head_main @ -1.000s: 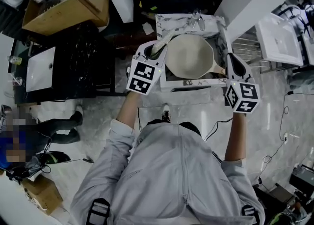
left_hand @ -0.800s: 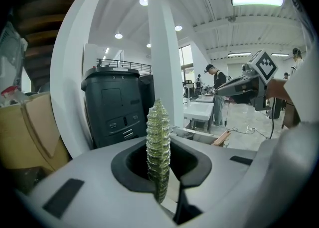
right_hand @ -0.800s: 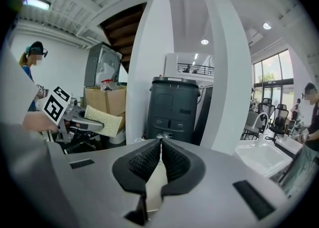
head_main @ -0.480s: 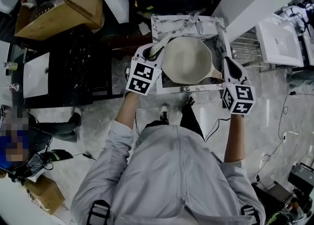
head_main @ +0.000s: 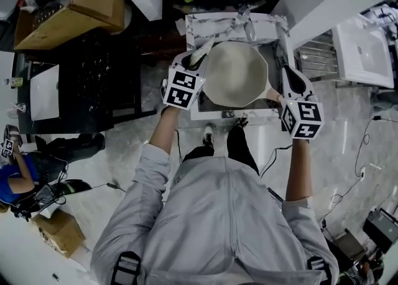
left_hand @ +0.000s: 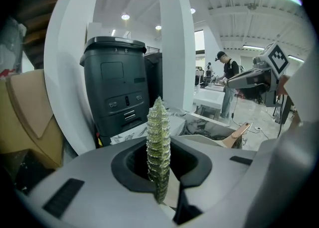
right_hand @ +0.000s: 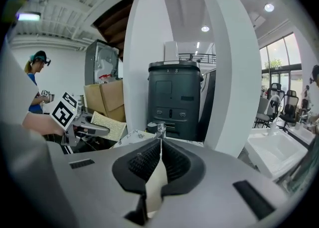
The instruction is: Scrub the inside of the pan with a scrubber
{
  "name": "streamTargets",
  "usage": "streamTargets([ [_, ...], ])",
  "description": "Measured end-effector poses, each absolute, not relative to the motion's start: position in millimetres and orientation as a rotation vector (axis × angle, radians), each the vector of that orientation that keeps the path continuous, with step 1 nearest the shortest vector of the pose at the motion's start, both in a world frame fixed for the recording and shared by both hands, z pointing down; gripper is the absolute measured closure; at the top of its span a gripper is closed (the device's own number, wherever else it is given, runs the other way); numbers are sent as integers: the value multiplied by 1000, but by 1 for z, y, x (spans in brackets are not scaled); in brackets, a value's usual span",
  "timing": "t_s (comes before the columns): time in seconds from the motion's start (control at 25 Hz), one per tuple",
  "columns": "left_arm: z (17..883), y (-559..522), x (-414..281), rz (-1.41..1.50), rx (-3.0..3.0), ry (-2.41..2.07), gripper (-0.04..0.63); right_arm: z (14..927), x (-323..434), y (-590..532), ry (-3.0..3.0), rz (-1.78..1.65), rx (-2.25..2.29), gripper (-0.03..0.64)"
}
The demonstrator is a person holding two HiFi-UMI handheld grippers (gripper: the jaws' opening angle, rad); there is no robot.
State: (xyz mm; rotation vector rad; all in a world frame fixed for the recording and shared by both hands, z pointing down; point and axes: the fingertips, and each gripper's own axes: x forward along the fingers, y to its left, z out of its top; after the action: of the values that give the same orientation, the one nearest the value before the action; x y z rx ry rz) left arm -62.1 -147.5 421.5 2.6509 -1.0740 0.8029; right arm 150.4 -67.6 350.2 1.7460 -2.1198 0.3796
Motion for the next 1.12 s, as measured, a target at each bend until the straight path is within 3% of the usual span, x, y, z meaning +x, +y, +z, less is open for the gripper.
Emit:
streamTargets([
  [1.12,607,-203,17,1171,2282,-1058,525,446,210,-138,-2137,594,1566,580],
])
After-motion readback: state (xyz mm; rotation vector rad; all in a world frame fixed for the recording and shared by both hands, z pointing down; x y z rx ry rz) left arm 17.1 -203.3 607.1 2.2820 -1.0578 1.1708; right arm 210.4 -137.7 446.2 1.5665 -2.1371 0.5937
